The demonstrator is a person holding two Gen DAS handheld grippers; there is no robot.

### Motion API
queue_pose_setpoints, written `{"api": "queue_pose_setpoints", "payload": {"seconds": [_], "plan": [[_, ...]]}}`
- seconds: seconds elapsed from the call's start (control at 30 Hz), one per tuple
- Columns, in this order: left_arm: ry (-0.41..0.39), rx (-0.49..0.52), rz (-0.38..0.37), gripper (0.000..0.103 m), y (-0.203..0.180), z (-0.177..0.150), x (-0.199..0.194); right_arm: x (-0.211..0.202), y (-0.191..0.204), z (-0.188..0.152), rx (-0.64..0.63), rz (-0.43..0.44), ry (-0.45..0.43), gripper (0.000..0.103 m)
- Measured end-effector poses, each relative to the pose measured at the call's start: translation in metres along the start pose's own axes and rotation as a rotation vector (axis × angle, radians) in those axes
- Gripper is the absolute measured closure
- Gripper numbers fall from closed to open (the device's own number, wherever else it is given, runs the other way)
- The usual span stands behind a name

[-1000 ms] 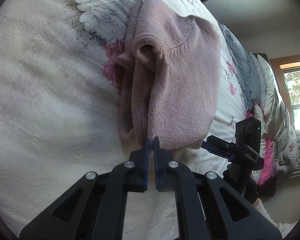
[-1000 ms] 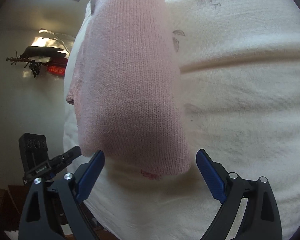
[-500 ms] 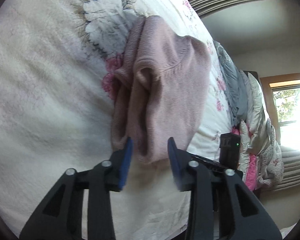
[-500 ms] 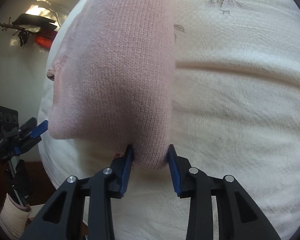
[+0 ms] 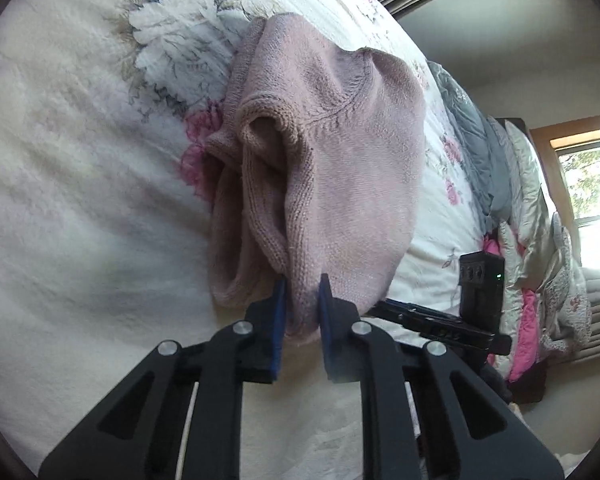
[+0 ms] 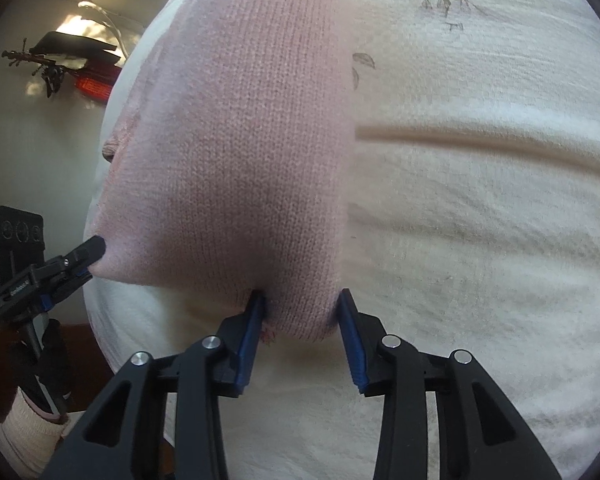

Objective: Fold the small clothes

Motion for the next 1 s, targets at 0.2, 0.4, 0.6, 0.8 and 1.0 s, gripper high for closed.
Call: {"api": "queue_pose_setpoints", "payload": {"seconds": [0.2,0.4,0.6,0.8,1.0], "plan": [[0.071,0.022,0.082,0.089,0.016,0.001,0.029,0.004,0.0,0.0,-0.015,-0.017,0.018,0.062],[0.059,0.024,0.042,0.073,0.002,0.012,0.011,-0.02,-0.001,0.007,-0.012,0.014,-0.039,0.048],[-0.034,0.003,0.009,0.046,0.002,0.058,-0.017,-0.061,-0.005,0.035,0.027,0.109,-0.182,0.025],[-0.017,-0.014,0.033,0.041,0.009,0.109,0.004,-0.065,-0.017,0.067,0.036,0.105,-0.215,0.021],[0.055,-0.007,-0.004,0.038,0.015,0.136,0.034,-0.047,-0.028,0.083,0.024,0.149,-0.174,0.02]]}}
Point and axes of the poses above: each gripper's, at about its wrist camera, not at the fingertips, and x roughly the way its jaws point, y to its left, z to its top, the point moved 6 cm from there along x, roughly the way its jaws point, and after that the axes turned 5 degrees about -x, right-handed, at the moved point
